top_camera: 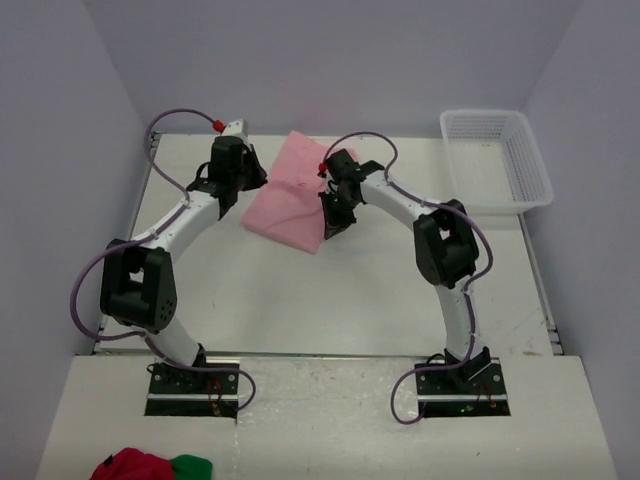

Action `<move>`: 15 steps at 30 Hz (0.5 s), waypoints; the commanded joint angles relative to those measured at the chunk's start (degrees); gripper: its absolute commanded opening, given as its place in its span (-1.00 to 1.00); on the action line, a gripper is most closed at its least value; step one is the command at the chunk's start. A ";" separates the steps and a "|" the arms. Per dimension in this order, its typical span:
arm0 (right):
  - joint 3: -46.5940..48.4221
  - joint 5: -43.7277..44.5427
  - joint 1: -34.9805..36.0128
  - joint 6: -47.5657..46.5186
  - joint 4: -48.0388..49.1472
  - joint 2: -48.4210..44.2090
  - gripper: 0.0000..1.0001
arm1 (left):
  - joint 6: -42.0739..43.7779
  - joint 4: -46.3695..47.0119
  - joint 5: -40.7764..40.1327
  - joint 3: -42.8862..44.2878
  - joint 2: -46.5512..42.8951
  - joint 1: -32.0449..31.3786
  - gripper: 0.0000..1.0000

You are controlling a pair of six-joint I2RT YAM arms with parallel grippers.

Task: Fold and stack the t-shirts
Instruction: Fold the folded rectangular tshirt in 1/3 of the way

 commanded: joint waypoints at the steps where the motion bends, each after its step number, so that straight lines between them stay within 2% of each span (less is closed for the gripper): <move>1: -2.93 7.90 0.38 1.04 1.95 -15.42 -1.00 | -1.00 1.14 10.99 -1.69 1.72 -0.66 -1.00; 3: -6.78 11.94 0.47 1.30 2.65 -20.96 -1.00 | -0.29 3.78 17.05 -2.22 3.12 -0.57 -1.00; 5: -9.87 14.93 0.29 1.48 2.66 -23.79 -1.00 | -0.72 6.75 19.46 -2.66 4.70 -0.57 -1.00; 7: -11.29 15.21 0.29 1.48 2.57 -25.82 -1.00 | -0.99 8.08 23.66 -2.14 6.54 -0.57 -1.00; 15: -16.39 16.00 0.20 1.83 3.54 -29.08 -1.00 | -1.96 9.05 25.79 -0.03 17.27 -0.66 -1.00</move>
